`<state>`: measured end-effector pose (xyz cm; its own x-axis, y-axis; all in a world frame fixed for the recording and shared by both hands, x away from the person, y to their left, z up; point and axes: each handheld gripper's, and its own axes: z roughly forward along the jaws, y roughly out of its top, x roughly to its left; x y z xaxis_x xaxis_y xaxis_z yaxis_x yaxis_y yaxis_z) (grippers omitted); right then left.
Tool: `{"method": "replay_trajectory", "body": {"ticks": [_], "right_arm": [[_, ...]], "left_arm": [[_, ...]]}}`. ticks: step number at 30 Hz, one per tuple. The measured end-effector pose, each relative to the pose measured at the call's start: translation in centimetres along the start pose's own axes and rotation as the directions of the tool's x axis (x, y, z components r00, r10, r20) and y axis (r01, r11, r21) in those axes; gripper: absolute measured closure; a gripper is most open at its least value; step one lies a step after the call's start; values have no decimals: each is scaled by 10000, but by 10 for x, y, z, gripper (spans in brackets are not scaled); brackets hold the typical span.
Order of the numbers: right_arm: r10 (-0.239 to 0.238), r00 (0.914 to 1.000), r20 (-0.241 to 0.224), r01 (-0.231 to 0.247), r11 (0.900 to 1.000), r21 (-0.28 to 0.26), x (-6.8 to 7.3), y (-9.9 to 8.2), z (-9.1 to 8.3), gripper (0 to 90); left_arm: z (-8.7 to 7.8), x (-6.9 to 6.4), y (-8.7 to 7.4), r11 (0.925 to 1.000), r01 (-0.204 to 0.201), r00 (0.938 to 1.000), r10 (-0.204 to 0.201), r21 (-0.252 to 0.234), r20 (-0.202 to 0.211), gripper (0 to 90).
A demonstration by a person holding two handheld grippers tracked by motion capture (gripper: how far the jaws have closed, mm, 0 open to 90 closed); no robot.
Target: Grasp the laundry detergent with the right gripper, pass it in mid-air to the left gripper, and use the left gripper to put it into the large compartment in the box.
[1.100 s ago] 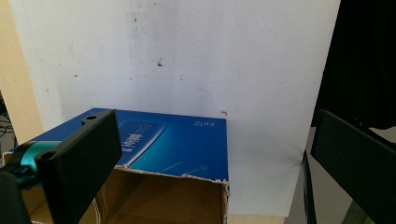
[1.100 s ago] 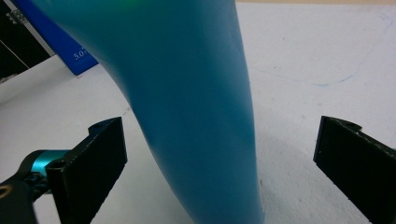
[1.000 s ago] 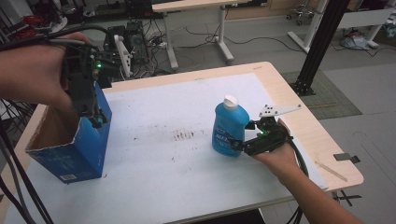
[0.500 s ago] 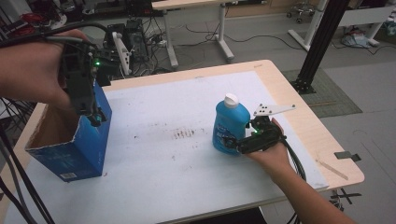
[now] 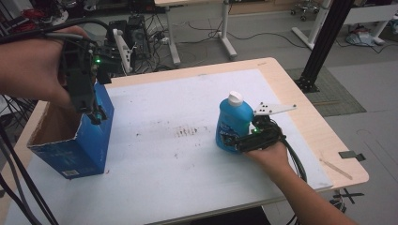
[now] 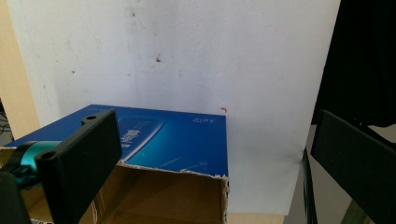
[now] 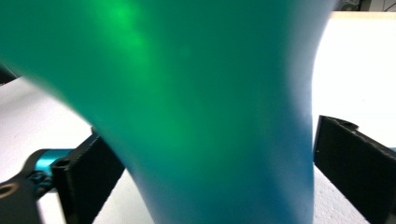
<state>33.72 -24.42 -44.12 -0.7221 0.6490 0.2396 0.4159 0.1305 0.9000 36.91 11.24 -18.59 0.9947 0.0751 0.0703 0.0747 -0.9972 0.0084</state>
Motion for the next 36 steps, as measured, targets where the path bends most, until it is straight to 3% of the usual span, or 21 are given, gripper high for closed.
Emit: {"method": "replay_trajectory", "body": {"ticks": [16,18,30,32,36], "right_arm": [[-196,9997,159,196,9998,-5,-1,0,0,79],[-255,9996,126,255,9997,-2,0,0,0,130],[-474,9987,174,475,9988,-70,1,0,0,181],[-590,9981,151,591,9982,-66,2,0,0,236],[-653,9978,149,654,9978,-78,3,0,0,251]], "left_arm": [[1,1,1,10000,-47,10000,47,34,11,17],[1,1,2,10000,-41,10000,41,42,8,17],[2,2,1,10000,-26,10000,26,13,-5,17],[1,1,1,10000,-32,10000,32,47,7,17],[1,1,1,10000,-31,10000,31,39,13,17]]}}
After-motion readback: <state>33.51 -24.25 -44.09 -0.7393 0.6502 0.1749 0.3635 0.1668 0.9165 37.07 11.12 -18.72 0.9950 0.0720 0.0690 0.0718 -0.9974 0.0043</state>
